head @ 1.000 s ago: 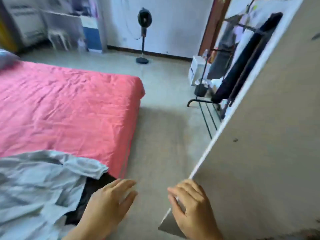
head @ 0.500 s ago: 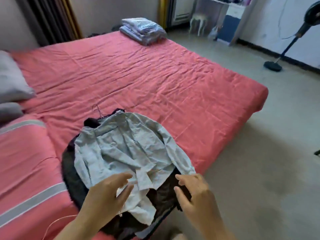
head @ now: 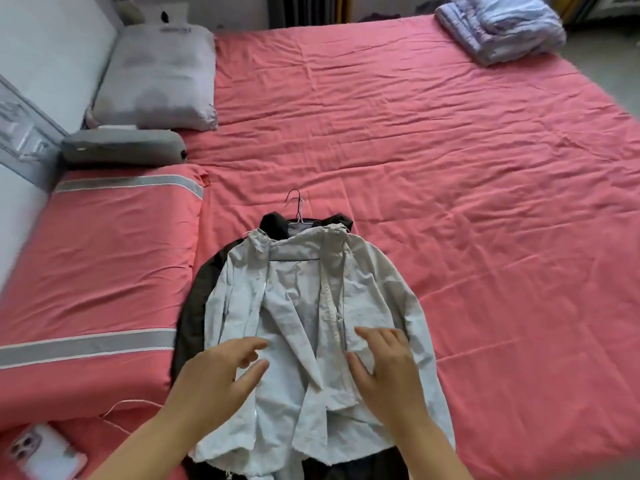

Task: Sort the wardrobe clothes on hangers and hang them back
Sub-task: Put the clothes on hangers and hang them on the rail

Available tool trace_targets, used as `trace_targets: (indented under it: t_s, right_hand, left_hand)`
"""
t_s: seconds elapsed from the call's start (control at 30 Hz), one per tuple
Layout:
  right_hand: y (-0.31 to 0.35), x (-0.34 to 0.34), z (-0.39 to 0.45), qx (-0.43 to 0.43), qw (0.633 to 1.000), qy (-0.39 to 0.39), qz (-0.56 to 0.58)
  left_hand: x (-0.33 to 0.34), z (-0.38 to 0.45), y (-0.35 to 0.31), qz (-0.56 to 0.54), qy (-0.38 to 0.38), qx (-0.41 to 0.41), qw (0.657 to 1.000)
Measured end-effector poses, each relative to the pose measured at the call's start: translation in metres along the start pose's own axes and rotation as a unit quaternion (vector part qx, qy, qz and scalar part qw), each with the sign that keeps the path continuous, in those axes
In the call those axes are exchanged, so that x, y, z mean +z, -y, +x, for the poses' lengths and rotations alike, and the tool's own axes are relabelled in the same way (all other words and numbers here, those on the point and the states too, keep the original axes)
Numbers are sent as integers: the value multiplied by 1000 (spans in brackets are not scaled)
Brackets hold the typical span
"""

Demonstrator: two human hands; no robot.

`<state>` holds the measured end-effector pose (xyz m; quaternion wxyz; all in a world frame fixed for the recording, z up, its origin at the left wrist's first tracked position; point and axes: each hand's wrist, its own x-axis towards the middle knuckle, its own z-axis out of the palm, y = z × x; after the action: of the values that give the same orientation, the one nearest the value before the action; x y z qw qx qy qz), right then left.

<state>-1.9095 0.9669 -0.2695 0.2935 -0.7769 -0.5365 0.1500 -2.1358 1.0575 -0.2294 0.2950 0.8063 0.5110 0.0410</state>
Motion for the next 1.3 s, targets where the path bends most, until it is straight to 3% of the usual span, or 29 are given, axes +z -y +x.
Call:
trace_targets:
  t_s: [0.4, 0.67, 0.87, 1.0, 1.3]
  right_hand:
    - [-99, 83, 190, 21, 995, 90, 27]
    - [-132, 158, 279, 14, 997, 79, -14]
    - [-149, 197, 311, 60, 990, 113, -54]
    - [-147, 206, 322, 91, 973, 155, -146]
    - [-110, 155, 297, 110, 988, 68, -88]
  left_hand:
    - [53, 125, -1, -2, 27, -130, 991]
    - [75, 185, 20, -23, 10, -185, 982]
    - [89, 214, 36, -35, 5, -194, 980]
    - [89, 219, 42, -32, 0, -201, 979]
    - [65, 209, 48, -29, -16, -170, 985]
